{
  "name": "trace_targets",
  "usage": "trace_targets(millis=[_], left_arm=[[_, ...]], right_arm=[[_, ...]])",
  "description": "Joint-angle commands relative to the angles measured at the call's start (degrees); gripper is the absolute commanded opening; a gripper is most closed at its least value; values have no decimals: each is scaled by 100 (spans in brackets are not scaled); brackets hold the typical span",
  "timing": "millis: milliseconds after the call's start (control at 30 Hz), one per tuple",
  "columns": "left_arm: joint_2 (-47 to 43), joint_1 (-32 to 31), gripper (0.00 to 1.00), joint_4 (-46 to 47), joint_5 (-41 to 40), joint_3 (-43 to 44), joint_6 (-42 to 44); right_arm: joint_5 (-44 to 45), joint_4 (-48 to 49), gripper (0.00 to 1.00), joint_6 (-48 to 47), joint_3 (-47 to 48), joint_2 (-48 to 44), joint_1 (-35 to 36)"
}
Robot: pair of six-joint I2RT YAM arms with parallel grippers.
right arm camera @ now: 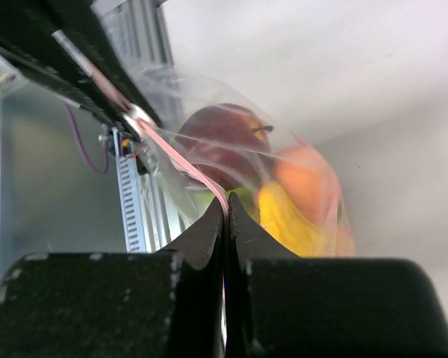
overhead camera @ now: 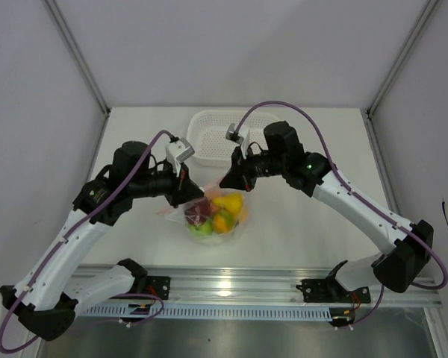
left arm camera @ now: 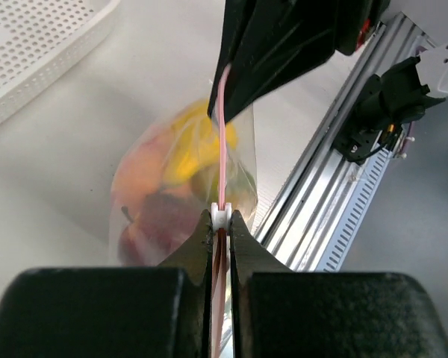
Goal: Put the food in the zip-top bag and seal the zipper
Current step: Zip the zipper food storage bag at the center of the board.
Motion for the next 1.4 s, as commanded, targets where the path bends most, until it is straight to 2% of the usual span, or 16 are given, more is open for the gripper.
trace_targets(millis=[0,100,133,333,700,933,967,1067,1233,1367], left_arm=[[-406,-12,1,-56,-438,-67,-314],[-582,-3,1,-161,-868,-67,-463],[-626,-3,4,-205,-1001,-76,-498],[-934,-12,4,-486,-1889,-23,-868],[-1066,-12,1,-715,-2180,-76,-947],[-1478,-11,1,-856,-2962,-120,-1105],[-1531,-12,1,-882,-3302,-120,-1123],[-1681,-12,1,-856,-3332,-111,-1079],[-1725,-3,1,-1093,-3824,-23,-1132],[-1795,-3,1,-901,-3482,-94,-1088]], right_arm=[[1016,614,0,694,-203,-292,-336],[1306,553,0,914,-326,-275,-398],[1360,570,0,976,-413,-275,-416],[1545,666,0,1214,-572,-292,-407],[2088,404,0,1240,-520,-415,-372],[2335,368,0,1355,-581,-573,-355],[2336,385,0,1355,-590,-574,-354],[2327,377,0,1328,-581,-556,-328],[2388,333,0,1320,-528,-547,-302],[2319,342,0,1293,-511,-495,-249]])
